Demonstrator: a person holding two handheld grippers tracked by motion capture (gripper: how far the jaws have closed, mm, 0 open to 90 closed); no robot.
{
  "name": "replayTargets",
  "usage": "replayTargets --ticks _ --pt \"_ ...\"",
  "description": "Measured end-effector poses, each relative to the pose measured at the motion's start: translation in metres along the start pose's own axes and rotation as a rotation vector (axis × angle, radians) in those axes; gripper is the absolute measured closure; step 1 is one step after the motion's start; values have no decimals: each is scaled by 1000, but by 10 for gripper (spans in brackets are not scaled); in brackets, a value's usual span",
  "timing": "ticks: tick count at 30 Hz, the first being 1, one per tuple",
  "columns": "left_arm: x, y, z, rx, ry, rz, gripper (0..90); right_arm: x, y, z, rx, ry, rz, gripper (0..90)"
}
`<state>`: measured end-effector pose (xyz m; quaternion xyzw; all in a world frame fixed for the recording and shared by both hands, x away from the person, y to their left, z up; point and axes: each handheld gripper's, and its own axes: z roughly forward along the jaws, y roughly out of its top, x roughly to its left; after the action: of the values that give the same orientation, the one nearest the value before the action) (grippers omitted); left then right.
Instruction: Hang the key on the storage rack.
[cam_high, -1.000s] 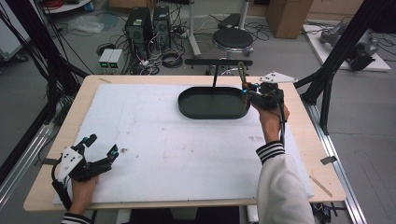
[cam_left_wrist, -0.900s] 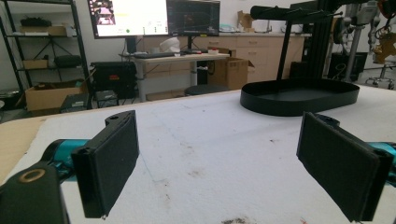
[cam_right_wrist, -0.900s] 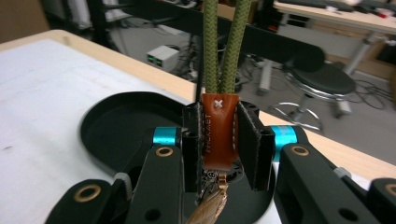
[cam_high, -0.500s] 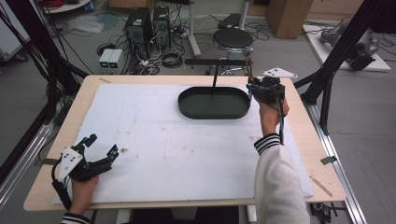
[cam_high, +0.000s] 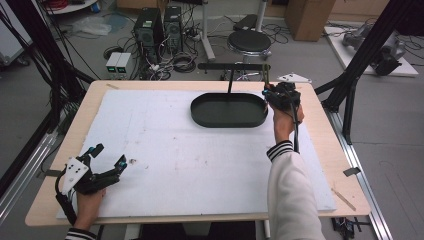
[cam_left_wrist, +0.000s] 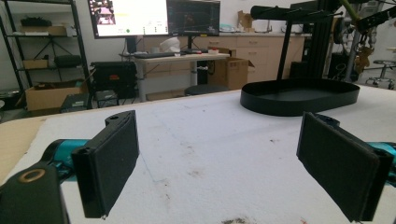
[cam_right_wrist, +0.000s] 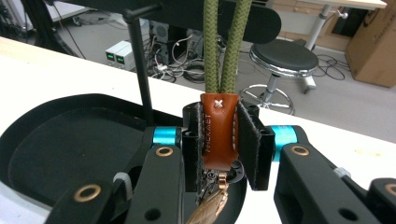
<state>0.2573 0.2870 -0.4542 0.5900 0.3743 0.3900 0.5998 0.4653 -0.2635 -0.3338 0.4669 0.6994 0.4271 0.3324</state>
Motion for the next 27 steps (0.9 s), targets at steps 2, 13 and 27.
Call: replayTargets --ticks 2,13,27 --pt "0 0 0 0 0 0 134 0 -1 2 8 -6 5 724" --pt "0 0 0 0 0 1 134 -1 -5 11 32 -11 28 724" --pt "0 0 0 -2 2 1 134 -2 -11 24 52 -26 59 724"
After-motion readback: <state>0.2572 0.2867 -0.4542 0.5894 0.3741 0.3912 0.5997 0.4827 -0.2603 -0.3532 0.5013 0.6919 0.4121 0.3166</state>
